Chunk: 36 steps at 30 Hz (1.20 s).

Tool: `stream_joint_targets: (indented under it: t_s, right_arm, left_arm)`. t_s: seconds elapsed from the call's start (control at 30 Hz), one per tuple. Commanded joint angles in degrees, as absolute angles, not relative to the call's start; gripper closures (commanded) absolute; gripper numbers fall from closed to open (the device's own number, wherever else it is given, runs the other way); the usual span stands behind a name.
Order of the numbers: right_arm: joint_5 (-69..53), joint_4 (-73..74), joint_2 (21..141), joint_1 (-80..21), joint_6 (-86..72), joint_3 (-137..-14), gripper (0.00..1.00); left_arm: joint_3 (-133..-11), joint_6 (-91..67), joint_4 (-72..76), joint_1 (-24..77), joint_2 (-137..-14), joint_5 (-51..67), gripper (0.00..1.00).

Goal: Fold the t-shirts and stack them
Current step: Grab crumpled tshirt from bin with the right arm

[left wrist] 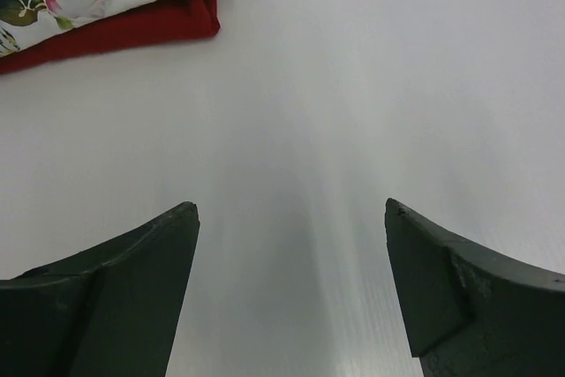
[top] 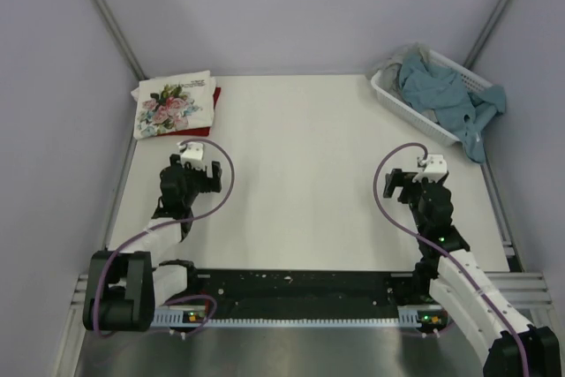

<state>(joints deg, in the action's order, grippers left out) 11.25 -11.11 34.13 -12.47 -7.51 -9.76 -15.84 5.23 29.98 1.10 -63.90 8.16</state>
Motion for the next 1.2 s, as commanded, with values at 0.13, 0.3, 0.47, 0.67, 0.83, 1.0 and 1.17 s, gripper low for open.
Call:
stream_joint_targets:
  t_s: [0.13,0.3,0.47,0.67,0.83,1.0,1.17]
  right_arm:
    - [12.7,-13.5,33.8,-12.0,-7.6,-9.1,0.09]
    - [13.8,-13.8,33.5,-12.0,-7.8,-9.4,0.06]
    - [13.4,-11.9,31.1,-12.0,-13.4,-15.6,0.01]
    - [14.9,1.8,42.0,-11.7,-10.1,-38.7,0.01]
    - [11.1,18.3,62.1,-1.7,-11.5,-63.8,0.13]
    - [5.8,19.8,77.8,11.6,-16.2,-76.0,0.30]
    - [10.4,24.0,92.7,14.8,-9.0,-87.5,0.37]
  left_arm:
    - [-19.1,3.4,31.6,0.4,-65.9,7.6,0.10]
    - [-18.4,4.9,31.9,0.4,-65.1,10.4,0.09]
    - [-24.2,13.3,22.7,0.4,-64.6,20.1,0.10]
    - [-42.2,21.7,1.4,0.4,-66.8,27.3,0.15]
    - [-50.4,21.8,-12.6,0.4,-69.5,31.2,0.18]
    - [-48.2,22.6,-12.6,0.4,-71.2,34.2,0.20]
    - [-48.3,23.2,-13.1,0.4,-73.2,32.6,0.21]
